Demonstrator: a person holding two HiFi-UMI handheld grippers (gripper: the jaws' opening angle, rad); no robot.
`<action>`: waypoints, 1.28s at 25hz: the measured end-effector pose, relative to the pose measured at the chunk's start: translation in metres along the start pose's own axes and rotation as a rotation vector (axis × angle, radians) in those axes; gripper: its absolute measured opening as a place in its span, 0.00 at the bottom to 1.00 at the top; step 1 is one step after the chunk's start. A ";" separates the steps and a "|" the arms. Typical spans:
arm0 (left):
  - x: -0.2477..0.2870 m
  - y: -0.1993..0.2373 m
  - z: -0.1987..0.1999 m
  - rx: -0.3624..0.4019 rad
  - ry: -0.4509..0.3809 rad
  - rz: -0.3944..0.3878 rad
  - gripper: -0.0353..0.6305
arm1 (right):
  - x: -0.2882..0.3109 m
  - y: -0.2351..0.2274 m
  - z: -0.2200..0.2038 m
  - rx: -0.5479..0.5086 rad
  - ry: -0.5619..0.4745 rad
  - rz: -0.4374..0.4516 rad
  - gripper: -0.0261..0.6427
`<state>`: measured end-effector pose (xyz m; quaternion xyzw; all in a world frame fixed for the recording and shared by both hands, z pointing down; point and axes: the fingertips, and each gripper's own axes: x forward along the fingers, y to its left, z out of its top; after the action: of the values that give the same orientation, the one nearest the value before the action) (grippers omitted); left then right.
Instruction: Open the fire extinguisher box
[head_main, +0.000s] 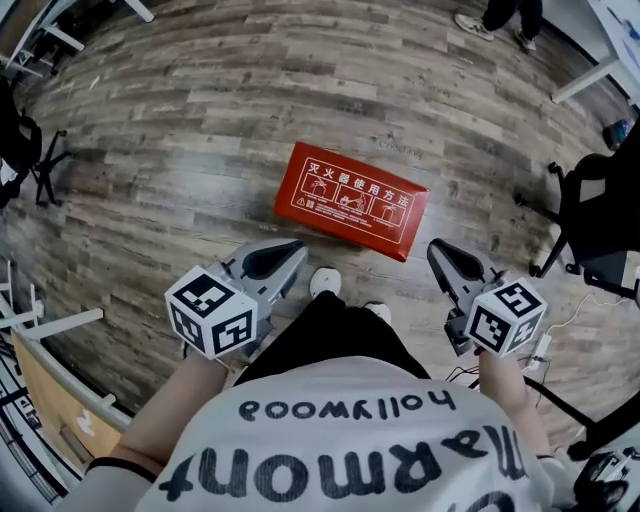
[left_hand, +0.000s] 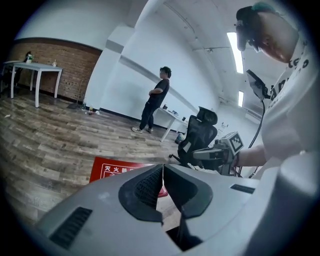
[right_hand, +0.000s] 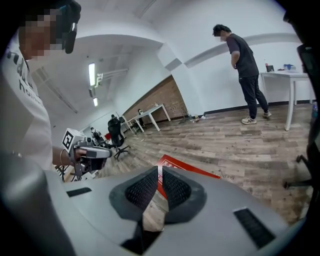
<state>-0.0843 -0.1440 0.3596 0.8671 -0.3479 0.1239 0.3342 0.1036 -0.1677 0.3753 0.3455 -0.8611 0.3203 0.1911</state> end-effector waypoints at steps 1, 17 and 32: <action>0.001 0.012 -0.004 -0.015 0.019 -0.013 0.07 | 0.007 -0.002 -0.003 0.006 0.008 -0.011 0.06; 0.052 0.240 -0.131 -0.488 0.390 0.046 0.32 | 0.078 -0.111 -0.166 0.607 0.178 -0.144 0.37; 0.115 0.251 -0.154 -0.481 0.570 -0.135 0.33 | 0.130 -0.123 -0.200 0.799 0.168 -0.026 0.38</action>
<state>-0.1696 -0.2353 0.6498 0.7156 -0.2022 0.2528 0.6189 0.1236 -0.1606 0.6434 0.3763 -0.6457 0.6543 0.1154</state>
